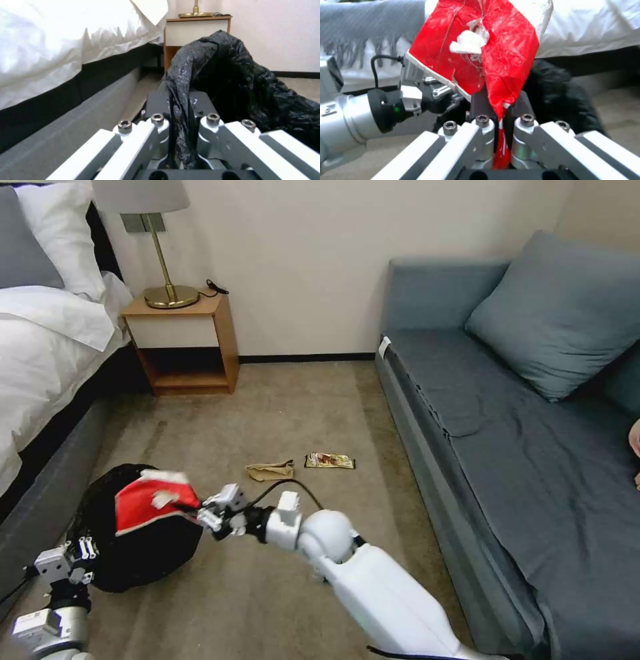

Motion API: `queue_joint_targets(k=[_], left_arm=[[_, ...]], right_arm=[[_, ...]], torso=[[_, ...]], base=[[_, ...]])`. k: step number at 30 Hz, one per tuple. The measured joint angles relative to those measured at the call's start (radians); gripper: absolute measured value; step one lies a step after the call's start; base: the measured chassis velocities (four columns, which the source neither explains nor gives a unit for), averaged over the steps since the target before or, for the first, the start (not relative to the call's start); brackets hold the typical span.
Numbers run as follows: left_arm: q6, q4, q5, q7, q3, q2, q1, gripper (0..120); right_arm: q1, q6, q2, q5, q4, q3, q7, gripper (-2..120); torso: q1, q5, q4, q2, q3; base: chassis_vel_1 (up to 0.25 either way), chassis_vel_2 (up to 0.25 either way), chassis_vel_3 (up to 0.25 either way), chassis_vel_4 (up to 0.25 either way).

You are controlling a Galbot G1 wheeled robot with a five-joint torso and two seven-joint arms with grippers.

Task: Pick up the trash bin, then pick up the garbage on the floor and place it into the trash bin.

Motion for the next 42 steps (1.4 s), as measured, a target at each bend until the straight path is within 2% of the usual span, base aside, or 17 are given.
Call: queue_joint_targets(k=[2, 5, 9, 12, 15, 22, 32, 35, 37, 38, 41, 42], left_arm=[[0.001, -0.004, 0.003, 0.000, 0.015, -0.004, -0.001, 5], [0.001, -0.006, 0.006, 0.001, 0.028, -0.007, -0.001, 5], [0.001, -0.006, 0.010, 0.001, 0.038, -0.011, -0.003, 5], [0.001, -0.005, 0.012, 0.001, 0.047, -0.015, -0.006, 5], [0.001, -0.003, 0.012, 0.001, 0.049, -0.016, -0.005, 5], [0.001, 0.013, -0.005, 0.007, 0.065, -0.010, -0.004, 5], [0.000, 0.018, -0.007, 0.009, 0.105, -0.011, 0.001, 5], [0.000, 0.018, -0.012, 0.009, 0.108, -0.011, 0.004, 5], [0.000, 0.027, -0.022, 0.009, 0.110, -0.007, 0.006, 5], [0.000, 0.027, -0.022, 0.009, 0.110, -0.007, 0.006, 5], [-0.001, 0.031, -0.027, 0.011, 0.110, 0.000, 0.009, 5], [-0.001, 0.031, -0.027, 0.011, 0.110, 0.000, 0.009, 5]], right_arm=[[0.036, 0.006, 0.046, -0.002, -0.069, -0.028, 0.008, 2], [0.062, 0.013, 0.064, -0.007, -0.127, -0.044, 0.016, 2], [0.080, 0.027, 0.066, -0.018, -0.192, -0.053, 0.026, 2], [0.090, 0.080, 0.066, -0.054, -0.299, -0.049, 0.051, 2], [0.090, 0.098, 0.066, -0.069, -0.343, -0.041, 0.063, 2], [0.085, 0.105, 0.064, -0.093, -0.391, -0.033, 0.069, 2], [0.071, 0.106, 0.064, -0.105, -0.388, -0.038, 0.090, 2], [0.068, 0.106, 0.063, -0.105, -0.386, -0.038, 0.095, 6], [0.065, 0.106, 0.063, -0.104, -0.388, -0.033, 0.102, 19], [0.065, 0.106, 0.063, -0.104, -0.388, -0.033, 0.102, 19], [0.058, 0.106, 0.063, -0.105, -0.387, -0.027, 0.109, 33], [0.058, 0.106, 0.063, -0.105, -0.387, -0.027, 0.109, 33]], torso=[[0.000, 0.0000, 0.0000, 0.000, 0.000], [0.000, 0.0001, 0.0002, 0.000, 0.000], [0.000, 0.0000, 0.0000, 0.000, 0.000], [0.000, 0.0001, -0.0001, 0.000, 0.000], [0.000, 0.0001, -0.0002, 0.000, 0.000], [0.000, 0.0002, -0.0001, 0.000, 0.000], [0.000, 0.0002, -0.0001, 0.000, 0.000], [0.000, 0.0002, -0.0002, 0.000, 0.000], [0.000, 0.0002, -0.0001, 0.000, 0.000], [0.000, 0.0002, -0.0001, 0.000, 0.000], [0.000, 0.0002, -0.0001, 0.000, 0.000], [0.000, 0.0002, -0.0001, 0.000, 0.000]], base=[[0.000, 0.000, 0.000, 0.000], [0.000, 0.000, 0.000, 0.000], [0.000, 0.000, 0.000, 0.000], [0.000, 0.000, 0.000, 0.000], [0.000, 0.000, 0.000, 0.000], [0.000, 0.000, 0.000, 0.000], [0.000, 0.000, 0.000, 0.000], [0.000, 0.000, 0.000, 0.000], [0.000, 0.000, 0.000, 0.000], [0.000, 0.000, 0.000, 0.000], [0.000, 0.000, 0.000, 0.000], [0.000, 0.000, 0.000, 0.000]])
